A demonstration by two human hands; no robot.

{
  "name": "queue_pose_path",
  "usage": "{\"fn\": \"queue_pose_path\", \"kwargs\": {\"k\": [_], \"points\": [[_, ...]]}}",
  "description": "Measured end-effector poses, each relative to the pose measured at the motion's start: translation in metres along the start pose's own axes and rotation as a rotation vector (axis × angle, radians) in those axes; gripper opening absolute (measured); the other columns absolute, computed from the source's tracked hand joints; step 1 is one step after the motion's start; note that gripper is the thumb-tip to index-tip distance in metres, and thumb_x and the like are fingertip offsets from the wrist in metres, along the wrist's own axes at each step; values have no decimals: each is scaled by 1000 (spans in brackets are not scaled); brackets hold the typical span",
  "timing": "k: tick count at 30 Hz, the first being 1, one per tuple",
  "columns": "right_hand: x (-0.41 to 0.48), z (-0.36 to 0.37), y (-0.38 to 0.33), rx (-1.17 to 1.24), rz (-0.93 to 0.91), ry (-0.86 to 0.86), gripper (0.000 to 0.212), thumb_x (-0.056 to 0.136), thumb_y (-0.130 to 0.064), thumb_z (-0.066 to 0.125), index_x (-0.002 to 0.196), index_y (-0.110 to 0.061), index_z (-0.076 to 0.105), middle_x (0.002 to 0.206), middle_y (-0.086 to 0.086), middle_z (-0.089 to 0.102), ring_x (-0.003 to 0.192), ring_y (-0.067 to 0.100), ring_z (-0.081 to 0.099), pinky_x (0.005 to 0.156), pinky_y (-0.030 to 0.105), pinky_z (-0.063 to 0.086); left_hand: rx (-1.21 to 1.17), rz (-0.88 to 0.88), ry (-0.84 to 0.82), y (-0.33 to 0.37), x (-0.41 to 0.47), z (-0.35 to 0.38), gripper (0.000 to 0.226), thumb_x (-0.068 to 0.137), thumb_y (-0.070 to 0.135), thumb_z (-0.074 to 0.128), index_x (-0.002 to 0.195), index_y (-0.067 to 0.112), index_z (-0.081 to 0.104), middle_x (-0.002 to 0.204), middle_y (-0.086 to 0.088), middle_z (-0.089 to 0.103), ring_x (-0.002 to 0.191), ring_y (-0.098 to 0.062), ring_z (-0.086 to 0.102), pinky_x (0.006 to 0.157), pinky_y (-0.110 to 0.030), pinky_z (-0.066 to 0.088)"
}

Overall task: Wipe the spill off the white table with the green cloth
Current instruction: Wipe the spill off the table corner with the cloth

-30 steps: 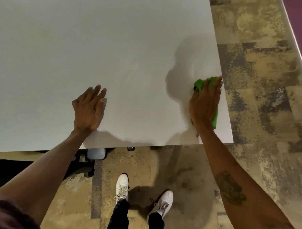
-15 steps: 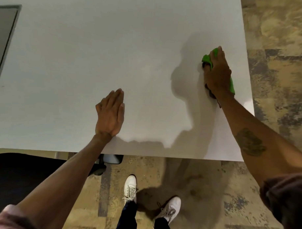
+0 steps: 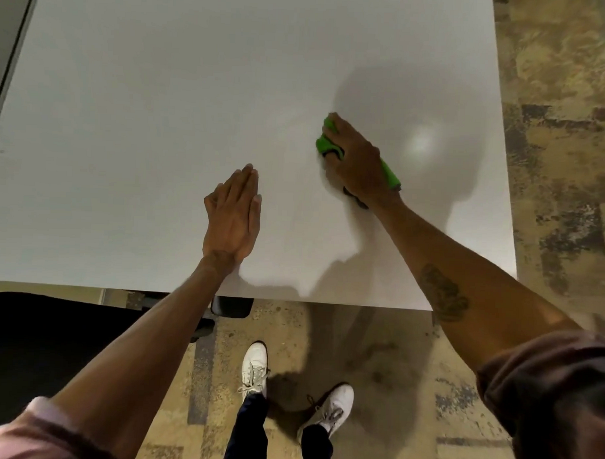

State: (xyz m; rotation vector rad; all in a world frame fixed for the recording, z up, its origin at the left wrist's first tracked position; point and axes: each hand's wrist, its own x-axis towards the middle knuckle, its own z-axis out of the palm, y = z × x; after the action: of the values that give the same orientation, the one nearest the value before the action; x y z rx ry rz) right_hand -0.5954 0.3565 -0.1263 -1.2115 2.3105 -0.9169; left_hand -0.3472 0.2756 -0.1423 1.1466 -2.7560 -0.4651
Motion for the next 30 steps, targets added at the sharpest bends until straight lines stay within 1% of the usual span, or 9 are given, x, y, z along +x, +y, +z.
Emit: {"fn": "queue_pose_path", "kwargs": {"k": [3,7,10,14,18,20,22,26,30], "points": [[-19,16,-20,-2,-38,-38,47,89,-16,61,136,-15,59,153,0,45,141,11,41,110,3,17,-19,13,19,1,-2,-3,47,112,24,33,157,12,39,166,-4,35,152,-21,35,113,-47,33],[-53,36,-45,-28,-168,-129,46,92,-22,66,136,-12,58,151,3,48,140,15,44,113,20,30,-46,18,24,0,-3,-3,48,112,24,32,158,12,37,166,-5,33,153,-21,33,117,-47,30],[-75,44,-54,-33,-214,-170,47,91,-19,67,136,-10,57,150,6,49,139,17,46,113,19,30,-98,11,32,-2,-3,-3,48,113,24,31,158,12,37,166,-5,35,153,-20,33,119,-47,28],[-105,53,-62,-23,-255,-196,48,90,-15,69,136,-9,58,148,7,51,137,20,48,114,27,38,-141,17,34,-4,-5,-1,48,113,26,28,159,14,36,165,-5,35,153,-20,32,122,-46,24],[-135,63,-66,-11,-270,-217,48,85,-13,73,132,-10,62,145,6,54,134,20,51,112,24,33,-230,23,45,-8,-8,-1,49,113,24,25,158,10,36,163,-7,39,153,-23,33,126,-46,20],[-150,66,-68,12,-270,-218,47,83,-11,74,129,-10,64,143,6,56,133,20,52,112,21,31,-277,41,70,-9,-13,-1,48,113,20,26,156,4,38,160,-12,42,151,-28,37,125,-48,23],[-164,69,-70,32,-269,-206,46,81,-9,76,126,-11,66,140,5,59,131,20,54,111,23,34,-334,35,101,-7,-22,-1,46,113,16,27,154,0,40,156,-15,46,147,-31,41,122,-49,28],[-192,72,-75,71,-249,-211,46,79,-7,77,124,-14,68,140,2,60,132,17,53,112,22,34,-494,-73,117,5,-49,-4,46,114,25,26,153,7,43,155,-9,49,146,-25,42,122,-45,32],[-215,74,-76,138,-238,-224,44,80,-6,78,122,-14,69,138,3,60,132,15,53,114,26,38,-592,-134,83,10,-75,-6,46,114,29,27,152,10,45,154,-6,49,144,-21,44,120,-45,36]]}}
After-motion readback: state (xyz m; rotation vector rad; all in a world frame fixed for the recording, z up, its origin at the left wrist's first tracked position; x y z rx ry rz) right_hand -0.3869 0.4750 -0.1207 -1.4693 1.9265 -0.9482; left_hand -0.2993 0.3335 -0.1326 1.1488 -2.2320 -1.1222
